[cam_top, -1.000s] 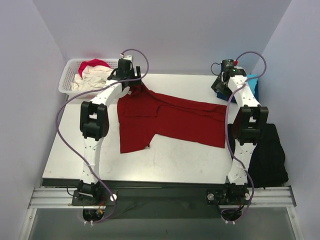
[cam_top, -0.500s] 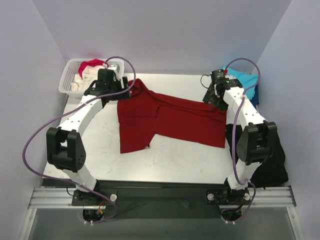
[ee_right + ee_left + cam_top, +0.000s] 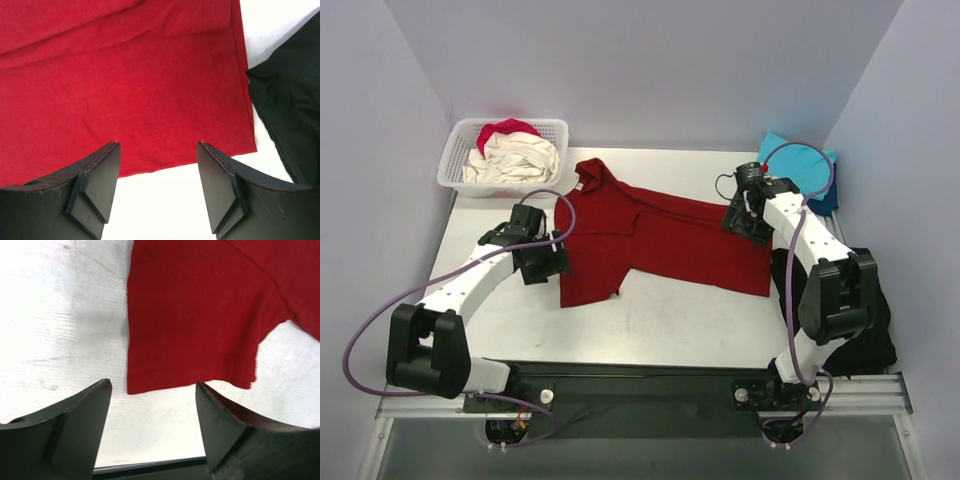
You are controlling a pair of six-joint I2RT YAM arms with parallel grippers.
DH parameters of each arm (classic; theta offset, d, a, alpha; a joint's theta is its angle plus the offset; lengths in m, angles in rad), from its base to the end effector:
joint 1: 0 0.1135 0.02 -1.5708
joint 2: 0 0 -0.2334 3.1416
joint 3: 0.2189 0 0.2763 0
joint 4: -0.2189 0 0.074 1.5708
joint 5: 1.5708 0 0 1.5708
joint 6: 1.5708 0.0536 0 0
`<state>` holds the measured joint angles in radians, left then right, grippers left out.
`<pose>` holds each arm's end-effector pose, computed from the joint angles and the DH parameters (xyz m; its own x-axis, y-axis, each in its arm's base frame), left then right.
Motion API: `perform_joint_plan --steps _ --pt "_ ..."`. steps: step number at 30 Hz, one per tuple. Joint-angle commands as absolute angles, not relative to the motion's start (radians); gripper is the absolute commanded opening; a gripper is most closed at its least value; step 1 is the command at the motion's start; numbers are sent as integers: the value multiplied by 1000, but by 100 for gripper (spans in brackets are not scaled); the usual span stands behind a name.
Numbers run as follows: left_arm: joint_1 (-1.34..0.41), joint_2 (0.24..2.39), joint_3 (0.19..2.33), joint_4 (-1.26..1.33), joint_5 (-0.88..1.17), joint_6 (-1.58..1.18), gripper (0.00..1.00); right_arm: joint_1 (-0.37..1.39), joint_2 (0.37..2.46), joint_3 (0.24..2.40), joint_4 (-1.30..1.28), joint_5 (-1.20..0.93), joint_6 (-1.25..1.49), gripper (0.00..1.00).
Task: Fold and stack the t-shirts
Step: Flatten out the tshirt
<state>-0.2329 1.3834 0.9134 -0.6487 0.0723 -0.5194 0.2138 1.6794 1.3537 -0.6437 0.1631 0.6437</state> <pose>0.2908 -0.0730 0.1595 -0.8893 -0.2978 -0.3470 -0.2079 0.9392 -0.2732 0.3847 0.0746 0.2114 -0.7163 0.4505 -0.5329 0.3880 0.8919 0.2325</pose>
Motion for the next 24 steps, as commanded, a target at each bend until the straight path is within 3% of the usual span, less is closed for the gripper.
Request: perform_joint_plan --steps 1,3,7,24 --pt "-235 1362 911 -676 118 -594 77 229 1612 1332 -672 164 670 62" --pt "-245 1370 887 -673 140 -609 70 230 1608 1316 -670 167 672 62" --pt "-275 1374 848 -676 127 -627 68 232 1594 1293 -670 164 673 62" --pt "-344 1469 819 -635 8 -684 70 230 1575 1279 -670 170 686 61"
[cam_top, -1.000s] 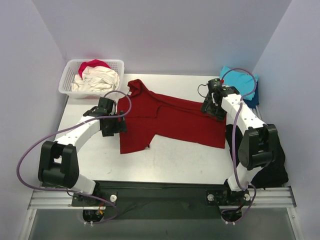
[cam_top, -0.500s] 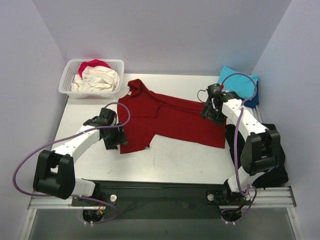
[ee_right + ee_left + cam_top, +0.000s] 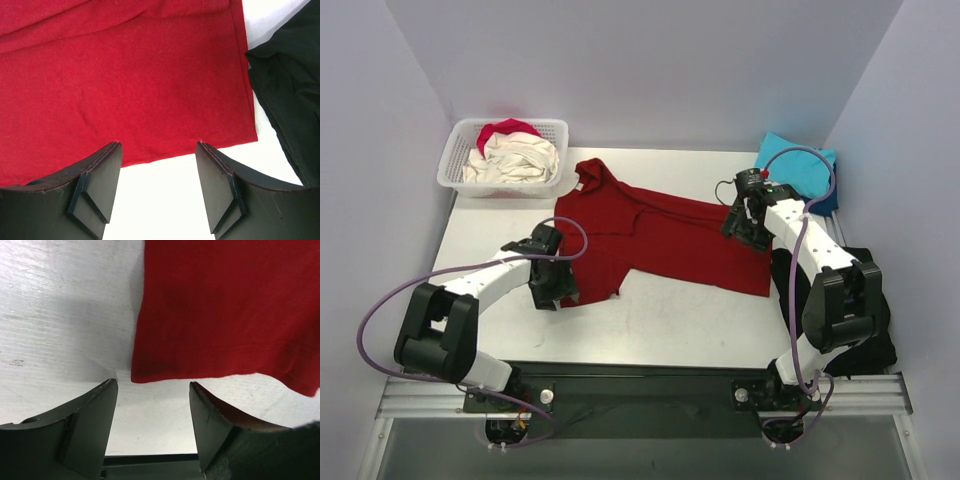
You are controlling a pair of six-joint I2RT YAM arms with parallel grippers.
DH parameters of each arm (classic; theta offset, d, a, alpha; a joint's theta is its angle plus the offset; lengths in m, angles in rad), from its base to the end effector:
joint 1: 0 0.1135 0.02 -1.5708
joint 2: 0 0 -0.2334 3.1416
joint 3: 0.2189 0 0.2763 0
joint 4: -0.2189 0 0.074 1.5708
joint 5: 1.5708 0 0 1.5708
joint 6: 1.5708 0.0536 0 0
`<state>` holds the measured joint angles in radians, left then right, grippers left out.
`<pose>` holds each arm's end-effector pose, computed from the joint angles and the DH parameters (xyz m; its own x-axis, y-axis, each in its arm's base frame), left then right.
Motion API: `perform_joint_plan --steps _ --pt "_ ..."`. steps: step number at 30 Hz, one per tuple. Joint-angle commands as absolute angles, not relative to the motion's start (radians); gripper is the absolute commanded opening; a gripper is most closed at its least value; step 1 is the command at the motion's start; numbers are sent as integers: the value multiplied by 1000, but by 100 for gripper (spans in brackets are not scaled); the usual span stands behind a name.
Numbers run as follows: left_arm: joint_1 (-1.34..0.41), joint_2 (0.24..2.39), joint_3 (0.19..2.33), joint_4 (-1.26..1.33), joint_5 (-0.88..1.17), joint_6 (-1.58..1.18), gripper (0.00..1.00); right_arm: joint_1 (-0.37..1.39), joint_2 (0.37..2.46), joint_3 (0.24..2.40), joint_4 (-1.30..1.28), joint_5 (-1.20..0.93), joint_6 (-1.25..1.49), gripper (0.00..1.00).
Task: Fold and stack the t-shirts
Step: Flatten out the tshirt
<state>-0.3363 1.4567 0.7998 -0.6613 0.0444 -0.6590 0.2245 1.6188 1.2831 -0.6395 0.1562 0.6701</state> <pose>0.2593 -0.0932 0.1047 -0.9309 -0.3226 -0.1713 -0.2907 0.9383 -0.1870 0.3692 0.0758 0.2093 -0.7163 0.4657 -0.5197 0.3956 0.8845 0.2475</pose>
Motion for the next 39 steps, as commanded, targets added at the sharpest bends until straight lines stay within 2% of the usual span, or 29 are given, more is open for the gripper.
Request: perform_joint_plan --steps 1,9,12,13,18,27,30,32,33,39 --pt "-345 1480 822 -631 -24 -687 70 230 1575 1278 -672 170 684 61" --pt "-351 1529 821 -595 -44 -693 68 227 1578 1269 -670 173 683 60" --pt "-359 1555 821 -581 -38 -693 61 227 1583 1272 -670 173 680 60" --pt "-359 1560 824 -583 -37 -693 54 226 1586 1272 -670 173 680 60" --pt "-373 1580 833 -583 -40 -689 39 221 1586 1275 -670 172 678 59" --pt "-400 1629 857 -640 -80 -681 37 206 1546 1255 -670 170 683 59" --pt "-403 1620 859 -646 -78 -678 27 199 1536 1241 -670 166 683 59" --pt "-403 1608 862 -653 -84 -678 6 198 1528 1226 -670 164 684 58" --pt "-403 1594 876 -669 -101 -678 0 198 1525 1220 -669 163 683 58" --pt "-376 1514 949 -753 -211 -650 0 195 1468 1134 -673 138 686 58"
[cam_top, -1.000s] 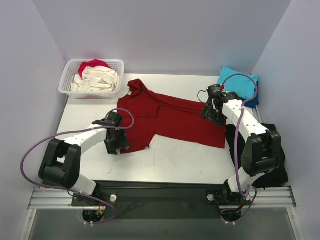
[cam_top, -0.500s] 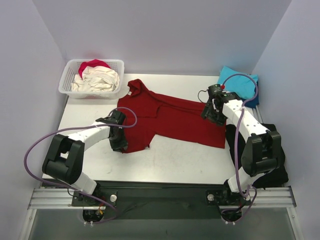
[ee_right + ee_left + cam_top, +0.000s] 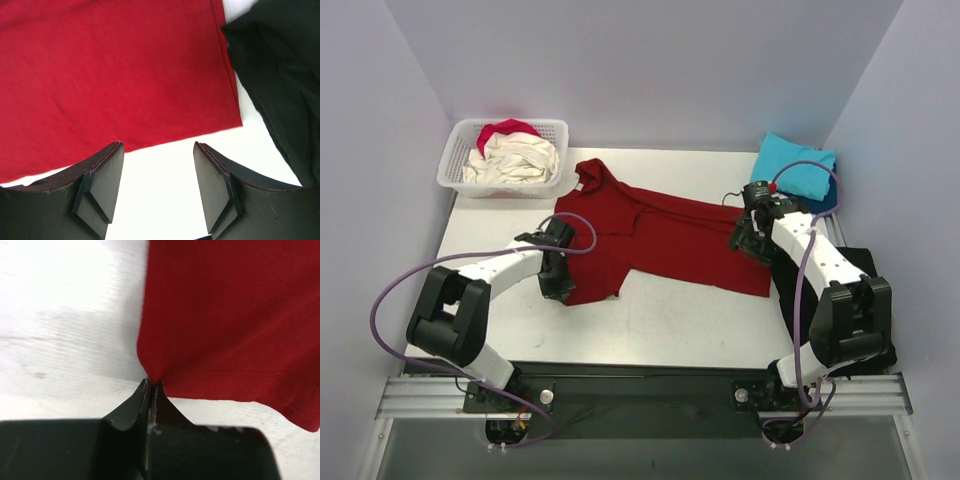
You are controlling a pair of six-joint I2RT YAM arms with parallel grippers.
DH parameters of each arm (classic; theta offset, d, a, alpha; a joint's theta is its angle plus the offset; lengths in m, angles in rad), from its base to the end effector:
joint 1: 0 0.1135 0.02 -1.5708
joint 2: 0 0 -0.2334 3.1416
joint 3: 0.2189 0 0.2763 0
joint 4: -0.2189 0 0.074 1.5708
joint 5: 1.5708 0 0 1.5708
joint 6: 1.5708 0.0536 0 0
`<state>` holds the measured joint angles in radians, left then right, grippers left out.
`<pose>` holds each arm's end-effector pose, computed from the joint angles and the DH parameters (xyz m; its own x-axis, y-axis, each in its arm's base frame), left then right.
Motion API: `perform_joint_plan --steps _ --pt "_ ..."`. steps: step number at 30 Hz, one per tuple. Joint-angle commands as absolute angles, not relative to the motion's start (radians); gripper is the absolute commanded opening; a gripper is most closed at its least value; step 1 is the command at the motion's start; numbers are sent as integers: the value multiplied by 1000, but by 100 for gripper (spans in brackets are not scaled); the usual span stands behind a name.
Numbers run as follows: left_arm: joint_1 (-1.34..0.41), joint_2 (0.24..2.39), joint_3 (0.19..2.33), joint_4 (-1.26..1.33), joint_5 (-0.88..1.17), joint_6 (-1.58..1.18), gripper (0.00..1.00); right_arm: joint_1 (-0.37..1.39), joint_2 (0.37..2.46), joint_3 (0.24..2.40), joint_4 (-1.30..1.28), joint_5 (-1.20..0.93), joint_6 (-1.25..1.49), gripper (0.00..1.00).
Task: Fold and stack the t-shirts
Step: Flatten out the tshirt
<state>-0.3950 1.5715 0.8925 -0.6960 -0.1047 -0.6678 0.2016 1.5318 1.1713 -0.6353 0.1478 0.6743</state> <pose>0.2721 -0.1074 0.0993 -0.9363 -0.2769 -0.2162 -0.2749 0.9606 -0.0400 0.3479 0.0631 0.2011 -0.7169 0.4838 -0.5020 0.4199 0.8744 0.2430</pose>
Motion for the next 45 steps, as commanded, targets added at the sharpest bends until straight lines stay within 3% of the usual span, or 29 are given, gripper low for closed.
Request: perform_joint_plan --steps 1,11,27,40,45 --pt "-364 1503 978 -765 -233 -644 0 196 1457 1100 -675 130 689 58" --pt "-155 1470 1025 -762 -314 -502 0 219 1390 919 -692 126 738 58" --pt "-133 1508 979 -693 -201 -482 0 310 1479 848 -696 138 808 56" --pt "-129 1500 969 -696 -176 -471 0 318 1557 802 -562 77 822 48" --pt "-120 1491 968 -703 -176 -468 0 316 1565 750 -529 26 848 41"
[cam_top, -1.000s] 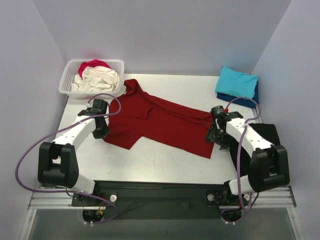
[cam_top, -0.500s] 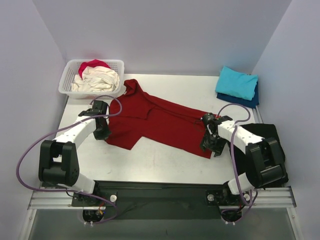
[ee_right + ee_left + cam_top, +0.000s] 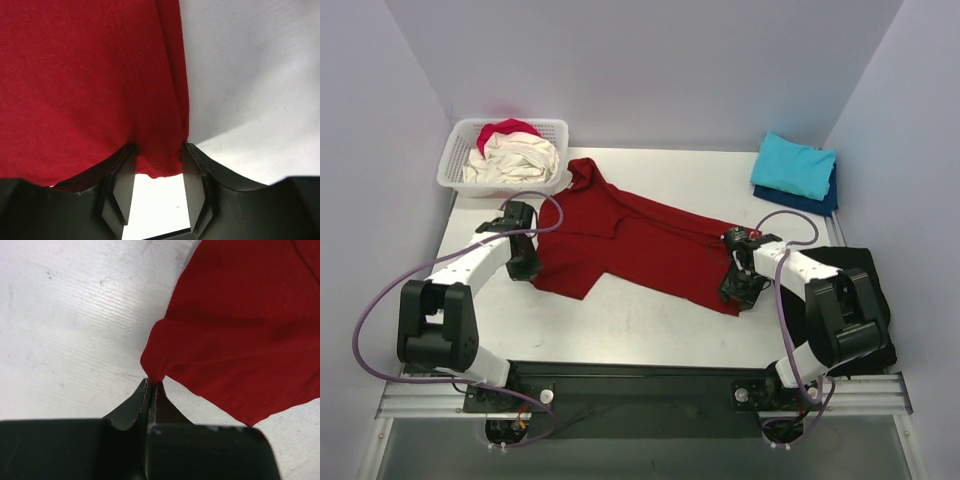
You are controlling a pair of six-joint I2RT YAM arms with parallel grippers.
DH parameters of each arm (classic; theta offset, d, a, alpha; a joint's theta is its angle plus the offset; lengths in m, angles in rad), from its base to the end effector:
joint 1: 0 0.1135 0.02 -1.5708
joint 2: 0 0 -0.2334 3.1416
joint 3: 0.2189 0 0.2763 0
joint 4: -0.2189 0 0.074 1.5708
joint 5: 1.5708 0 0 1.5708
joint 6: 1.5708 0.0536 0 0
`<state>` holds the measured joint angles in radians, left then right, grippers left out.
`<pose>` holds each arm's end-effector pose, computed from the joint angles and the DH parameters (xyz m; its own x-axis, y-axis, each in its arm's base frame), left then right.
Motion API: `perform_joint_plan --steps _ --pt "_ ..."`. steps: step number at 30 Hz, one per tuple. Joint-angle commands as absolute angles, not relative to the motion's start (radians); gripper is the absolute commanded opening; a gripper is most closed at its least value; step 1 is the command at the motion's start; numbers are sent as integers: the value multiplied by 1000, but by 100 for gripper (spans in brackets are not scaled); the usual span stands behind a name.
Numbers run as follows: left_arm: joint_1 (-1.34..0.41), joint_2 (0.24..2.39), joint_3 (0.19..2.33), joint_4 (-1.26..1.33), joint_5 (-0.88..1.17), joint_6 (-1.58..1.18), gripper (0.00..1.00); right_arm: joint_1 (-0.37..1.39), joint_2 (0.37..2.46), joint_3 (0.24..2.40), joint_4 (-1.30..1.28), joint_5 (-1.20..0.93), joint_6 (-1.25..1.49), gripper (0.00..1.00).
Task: Fold and stack the t-shirts
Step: Flatten out the tshirt
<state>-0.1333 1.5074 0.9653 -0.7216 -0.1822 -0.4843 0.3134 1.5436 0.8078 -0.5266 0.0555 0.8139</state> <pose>0.3041 -0.0310 0.1379 -0.8717 -0.3451 -0.3479 -0.3722 0.9281 0.0121 0.2792 0.0874 0.0888 -0.8345 0.4926 -0.2469 0.4586 0.8693 0.1844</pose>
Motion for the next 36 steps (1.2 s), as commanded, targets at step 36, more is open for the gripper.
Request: perform_joint_plan --steps 36 --pt "-84 1506 999 -715 -183 -434 0 376 1425 683 -563 118 908 46"
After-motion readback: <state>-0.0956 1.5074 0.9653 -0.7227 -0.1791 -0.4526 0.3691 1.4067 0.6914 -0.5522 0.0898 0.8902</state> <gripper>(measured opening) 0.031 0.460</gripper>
